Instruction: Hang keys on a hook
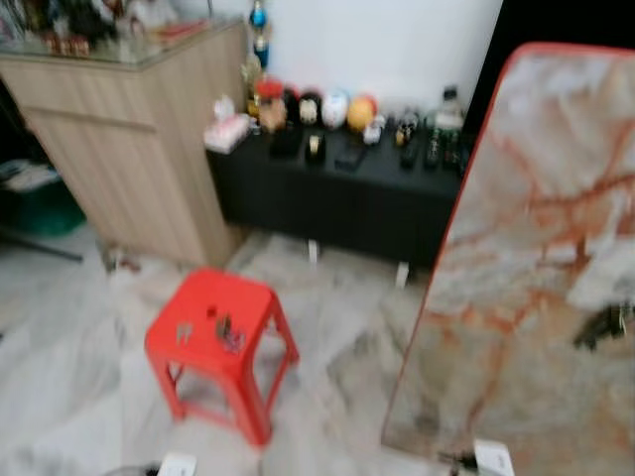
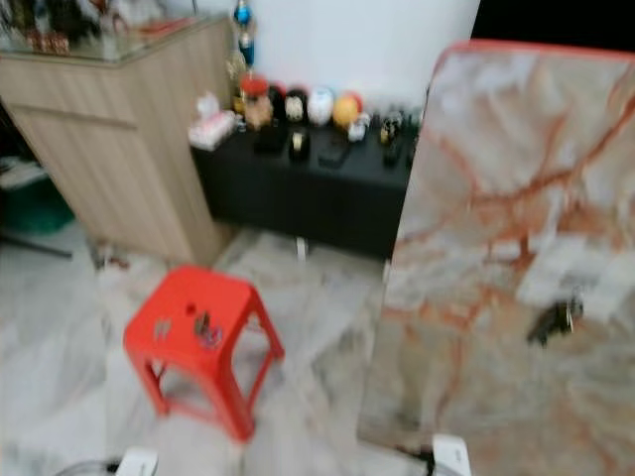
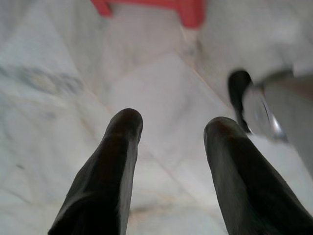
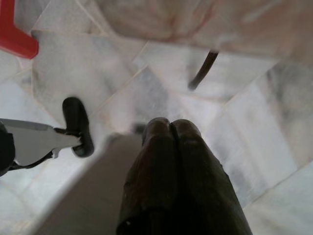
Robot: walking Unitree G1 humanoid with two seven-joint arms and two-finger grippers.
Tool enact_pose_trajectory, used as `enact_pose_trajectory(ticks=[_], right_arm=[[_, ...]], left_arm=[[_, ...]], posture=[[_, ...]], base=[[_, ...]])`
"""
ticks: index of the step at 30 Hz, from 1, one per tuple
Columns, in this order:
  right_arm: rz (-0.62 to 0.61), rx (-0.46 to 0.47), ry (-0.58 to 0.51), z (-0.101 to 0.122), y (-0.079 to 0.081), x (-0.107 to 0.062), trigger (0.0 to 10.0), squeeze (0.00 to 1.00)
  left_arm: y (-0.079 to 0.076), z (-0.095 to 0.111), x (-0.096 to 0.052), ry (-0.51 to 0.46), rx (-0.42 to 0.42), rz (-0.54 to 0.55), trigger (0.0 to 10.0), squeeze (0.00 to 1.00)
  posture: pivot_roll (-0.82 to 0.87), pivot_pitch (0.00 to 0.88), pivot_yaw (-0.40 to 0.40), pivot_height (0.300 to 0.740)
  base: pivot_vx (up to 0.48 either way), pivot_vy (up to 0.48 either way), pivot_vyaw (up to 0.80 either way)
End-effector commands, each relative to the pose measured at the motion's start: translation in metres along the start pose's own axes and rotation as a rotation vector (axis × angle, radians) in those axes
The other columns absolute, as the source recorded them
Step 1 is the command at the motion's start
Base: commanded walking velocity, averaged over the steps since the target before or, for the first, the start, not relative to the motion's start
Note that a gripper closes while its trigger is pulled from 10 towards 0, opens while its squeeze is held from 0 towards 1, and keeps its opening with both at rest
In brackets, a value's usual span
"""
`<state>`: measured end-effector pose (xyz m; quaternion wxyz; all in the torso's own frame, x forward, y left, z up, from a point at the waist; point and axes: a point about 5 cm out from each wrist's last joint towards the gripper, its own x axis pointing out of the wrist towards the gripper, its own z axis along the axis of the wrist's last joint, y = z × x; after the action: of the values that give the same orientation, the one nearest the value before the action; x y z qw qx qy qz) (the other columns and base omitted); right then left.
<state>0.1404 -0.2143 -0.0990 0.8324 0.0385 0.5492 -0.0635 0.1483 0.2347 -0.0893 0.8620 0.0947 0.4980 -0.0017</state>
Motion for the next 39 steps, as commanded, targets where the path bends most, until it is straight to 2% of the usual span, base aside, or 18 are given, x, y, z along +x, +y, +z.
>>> enact_pose_trajectory(ticks=[1,12,13,14,15,39], right_arm=[[-0.023,0.020,0.004,-0.0029,-0.0065,-0.0009,10.0,0.00],[-0.019,0.019,0.003,-0.0018,-0.0072,-0.0010,10.0,0.00],[-0.019,0.020,0.002,-0.0018,-0.0071,-0.0010,10.0,0.12],[-0.021,0.024,0.000,-0.0017,-0.0072,-0.0010,10.0,0.82],[-0.022,0.027,-0.002,-0.0017,-0.0072,-0.0010,10.0,1.00],[-0.025,0.013,-0.007,-0.0008,-0.0080,-0.0011,10.0,1.00]], left_arm=[[-0.0035,-0.0088,-0.0011,0.031,0.001,-0.010,10.0,0.00],[-0.0041,-0.0089,-0.0009,0.032,-0.027,0.005,10.0,0.00],[-0.0042,-0.0088,-0.0009,0.032,-0.025,0.003,10.0,0.00],[-0.0042,-0.0088,-0.0009,0.032,-0.024,0.003,10.0,0.00],[-0.0041,-0.0088,-0.0009,0.032,-0.024,0.003,10.0,0.00],[-0.0046,-0.0090,-0.0008,0.031,-0.038,0.012,10.0,0.00]], posture=[[-0.04,0.000,0.039,0.740],[-0.04,0.000,0.029,0.740],[-0.04,0.000,0.029,0.740],[-0.04,0.000,0.029,0.740],[-0.04,0.000,0.028,0.740],[-0.03,0.000,0.018,0.740]], base=[[0.000,0.472,0.00],[0.000,0.474,0.00],[0.000,0.472,0.00],[0.000,0.476,0.00],[0.000,0.476,0.00],[0.000,0.474,0.00]])
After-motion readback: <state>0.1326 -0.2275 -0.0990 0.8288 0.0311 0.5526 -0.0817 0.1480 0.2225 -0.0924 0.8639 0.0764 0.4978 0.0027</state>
